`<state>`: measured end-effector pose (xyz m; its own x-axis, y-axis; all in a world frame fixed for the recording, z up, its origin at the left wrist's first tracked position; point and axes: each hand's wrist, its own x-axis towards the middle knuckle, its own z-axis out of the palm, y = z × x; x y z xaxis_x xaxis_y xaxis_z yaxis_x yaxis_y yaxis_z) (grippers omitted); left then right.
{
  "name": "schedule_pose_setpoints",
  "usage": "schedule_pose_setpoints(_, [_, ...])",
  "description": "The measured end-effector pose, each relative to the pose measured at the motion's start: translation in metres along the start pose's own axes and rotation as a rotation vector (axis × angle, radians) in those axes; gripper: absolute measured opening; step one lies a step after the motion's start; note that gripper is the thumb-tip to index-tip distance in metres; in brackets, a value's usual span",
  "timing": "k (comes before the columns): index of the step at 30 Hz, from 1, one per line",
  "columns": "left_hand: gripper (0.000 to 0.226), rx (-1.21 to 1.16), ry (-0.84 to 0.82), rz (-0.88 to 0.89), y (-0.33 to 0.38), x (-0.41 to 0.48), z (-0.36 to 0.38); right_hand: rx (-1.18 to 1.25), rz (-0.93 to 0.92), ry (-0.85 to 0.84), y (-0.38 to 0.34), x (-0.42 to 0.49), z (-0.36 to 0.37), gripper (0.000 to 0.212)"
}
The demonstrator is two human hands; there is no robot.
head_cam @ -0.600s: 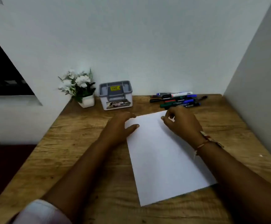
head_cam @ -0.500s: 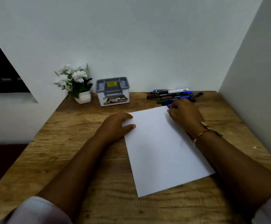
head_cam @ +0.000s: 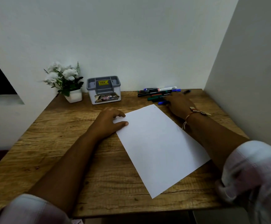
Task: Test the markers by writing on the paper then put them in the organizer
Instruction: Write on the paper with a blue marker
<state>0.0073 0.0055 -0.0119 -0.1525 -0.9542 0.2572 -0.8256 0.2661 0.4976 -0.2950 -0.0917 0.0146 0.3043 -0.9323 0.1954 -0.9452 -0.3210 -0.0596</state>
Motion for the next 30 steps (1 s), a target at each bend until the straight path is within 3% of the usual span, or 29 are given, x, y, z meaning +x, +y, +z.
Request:
schedule_pose_setpoints(5, [0.039,0.012,-0.038,-0.004,-0.001,0.001,0.001,0.019,-0.015,0.016,0.003,-0.002,-0.002,0.024])
schedule_pose_setpoints(11, [0.041,-0.009,-0.058,0.013,0.010,-0.006,0.001,0.199,-0.044,0.196,-0.042,-0.024,-0.035,0.019])
schedule_pose_setpoints(16, [0.036,-0.034,-0.062,0.010,0.022,-0.007,0.003,0.362,-0.177,0.241,-0.089,-0.051,-0.047,0.027])
schedule_pose_setpoints(22, [0.020,-0.415,0.050,-0.075,0.023,-0.005,0.003,0.439,-0.259,0.162,-0.103,-0.067,-0.019,0.023])
schedule_pose_setpoints(25, [0.024,-0.637,0.046,-0.046,0.031,-0.006,0.004,0.465,-0.328,0.176,-0.105,-0.067,-0.013,0.021])
schedule_pose_setpoints(30, [0.025,-0.788,0.060,-0.056,0.033,-0.008,0.005,0.526,-0.374,0.189,-0.106,-0.061,-0.003,0.023])
